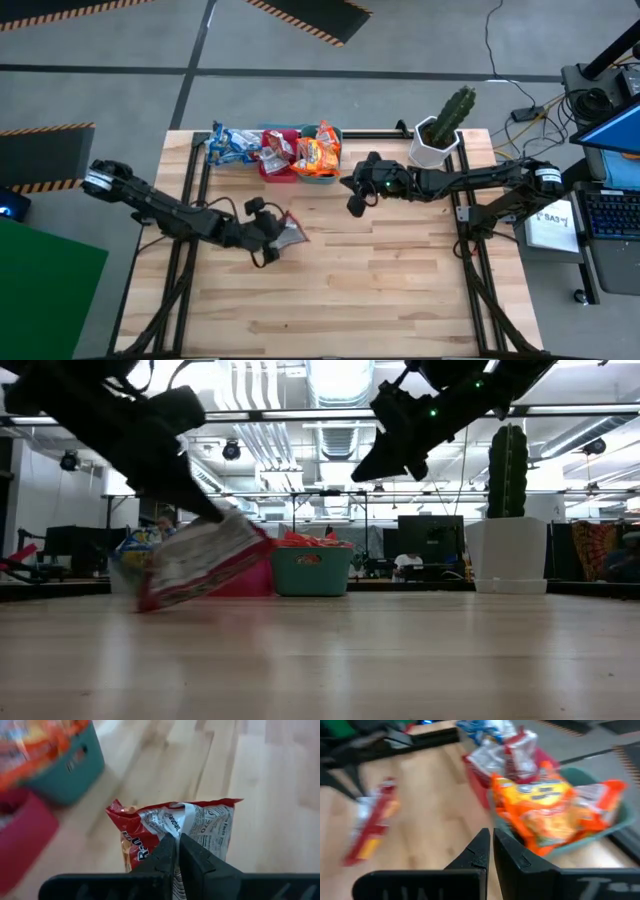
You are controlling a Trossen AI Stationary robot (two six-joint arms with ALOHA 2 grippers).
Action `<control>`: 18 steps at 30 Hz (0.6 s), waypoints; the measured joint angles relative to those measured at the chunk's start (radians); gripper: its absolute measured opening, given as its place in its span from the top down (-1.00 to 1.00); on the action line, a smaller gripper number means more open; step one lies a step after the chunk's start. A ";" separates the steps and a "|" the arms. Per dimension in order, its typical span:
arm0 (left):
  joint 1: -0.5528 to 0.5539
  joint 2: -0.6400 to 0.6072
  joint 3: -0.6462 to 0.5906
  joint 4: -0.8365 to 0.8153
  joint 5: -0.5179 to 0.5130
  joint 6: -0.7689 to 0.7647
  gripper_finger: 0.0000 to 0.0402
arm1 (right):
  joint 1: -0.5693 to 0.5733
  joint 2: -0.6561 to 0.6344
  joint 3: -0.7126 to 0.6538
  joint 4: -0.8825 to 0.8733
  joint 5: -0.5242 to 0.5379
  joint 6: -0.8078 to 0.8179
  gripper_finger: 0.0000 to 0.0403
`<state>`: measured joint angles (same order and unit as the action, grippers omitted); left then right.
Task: Sort Maruchan noodles
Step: Put the red noodle pack into the red bin
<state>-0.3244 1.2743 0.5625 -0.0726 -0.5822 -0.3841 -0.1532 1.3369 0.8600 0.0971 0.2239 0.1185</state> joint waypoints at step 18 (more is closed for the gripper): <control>0.092 0.000 0.000 0.253 -0.003 0.286 1.00 | 0.029 0.175 0.000 0.145 -0.385 0.180 0.09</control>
<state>-0.2324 1.2739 0.5621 0.1802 -0.5853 -0.0985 -0.1242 1.5124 0.8600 0.2417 -0.1608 0.2981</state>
